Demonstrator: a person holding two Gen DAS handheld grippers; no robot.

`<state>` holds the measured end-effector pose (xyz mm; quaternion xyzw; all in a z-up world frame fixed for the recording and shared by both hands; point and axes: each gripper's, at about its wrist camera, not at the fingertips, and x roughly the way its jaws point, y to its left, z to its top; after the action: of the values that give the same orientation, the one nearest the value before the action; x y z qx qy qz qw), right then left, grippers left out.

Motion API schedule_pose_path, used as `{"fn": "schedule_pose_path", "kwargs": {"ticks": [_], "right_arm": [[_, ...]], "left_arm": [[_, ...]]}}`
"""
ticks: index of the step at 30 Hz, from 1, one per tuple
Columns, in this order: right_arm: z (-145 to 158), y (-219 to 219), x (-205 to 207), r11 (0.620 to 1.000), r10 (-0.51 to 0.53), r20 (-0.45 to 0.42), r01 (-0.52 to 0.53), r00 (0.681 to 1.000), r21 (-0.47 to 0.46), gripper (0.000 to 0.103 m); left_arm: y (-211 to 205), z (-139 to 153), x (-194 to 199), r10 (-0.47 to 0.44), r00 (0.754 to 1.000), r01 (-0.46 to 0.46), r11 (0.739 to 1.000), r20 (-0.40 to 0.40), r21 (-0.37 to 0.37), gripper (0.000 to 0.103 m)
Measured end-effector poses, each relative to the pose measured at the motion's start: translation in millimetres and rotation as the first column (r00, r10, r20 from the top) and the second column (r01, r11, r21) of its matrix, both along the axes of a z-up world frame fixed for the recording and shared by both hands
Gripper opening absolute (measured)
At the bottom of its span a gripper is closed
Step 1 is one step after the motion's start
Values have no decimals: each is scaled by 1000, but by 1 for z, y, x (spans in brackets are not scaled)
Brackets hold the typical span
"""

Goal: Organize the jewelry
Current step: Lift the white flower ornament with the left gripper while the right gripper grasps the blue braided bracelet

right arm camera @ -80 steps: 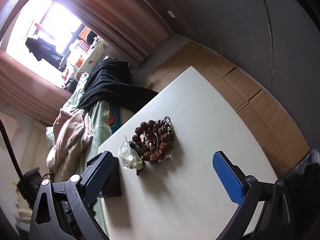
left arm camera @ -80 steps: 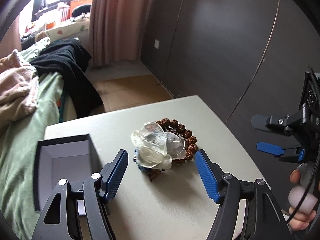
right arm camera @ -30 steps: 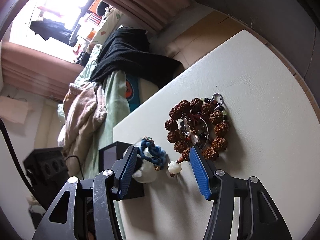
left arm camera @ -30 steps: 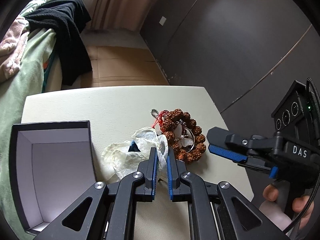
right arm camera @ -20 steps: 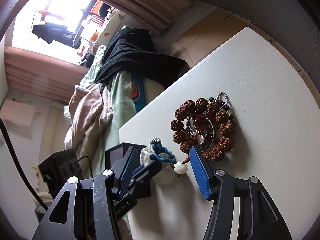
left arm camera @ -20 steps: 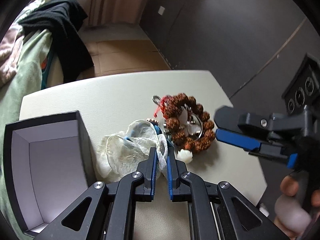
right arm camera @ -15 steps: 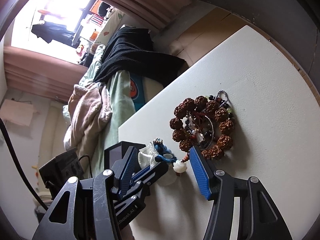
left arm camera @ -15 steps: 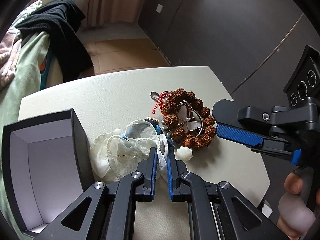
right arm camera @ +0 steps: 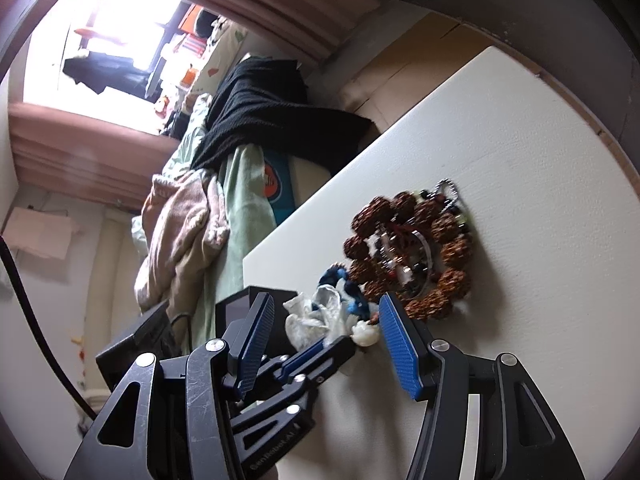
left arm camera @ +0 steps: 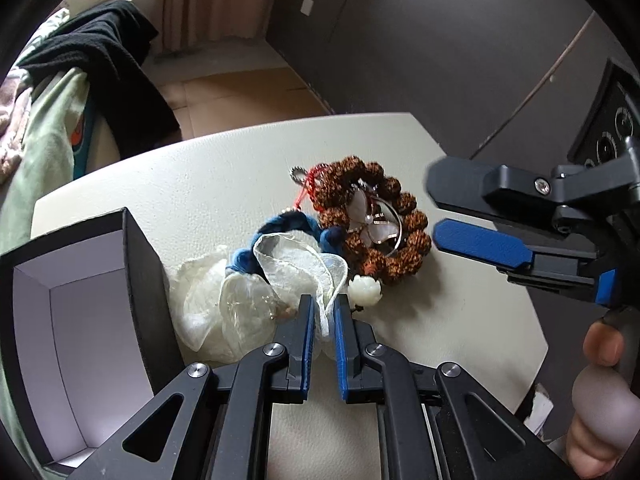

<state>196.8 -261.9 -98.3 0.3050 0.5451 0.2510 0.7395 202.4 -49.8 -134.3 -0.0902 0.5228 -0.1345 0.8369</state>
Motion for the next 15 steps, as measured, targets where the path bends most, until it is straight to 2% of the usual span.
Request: {"fn": "schedule_pose_path", "kwargs": {"ticks": [2,8,12,14,15], "right_arm": [[1,-5,0,1000,-14,0,14,1000,3,57],[3,5,0,1000,17,4,-17,1000,13,57],[3,17,0,1000,27,23,-27,999,-13,57],[2,23,1,999,35,27,-34,999,-29,45],[0,27,1,999,41,23,-40,999,-32,43]], "left_arm": [[4,4,-2,20,1000,-21,1000,21,16,2],[20,30,-8,74,992,-73,997,104,-8,1],[37,38,-11,116,986,-113,993,121,-34,1],[44,42,-12,133,983,-129,991,127,-42,1],[47,43,-14,137,982,-132,990,129,-45,1]]}}
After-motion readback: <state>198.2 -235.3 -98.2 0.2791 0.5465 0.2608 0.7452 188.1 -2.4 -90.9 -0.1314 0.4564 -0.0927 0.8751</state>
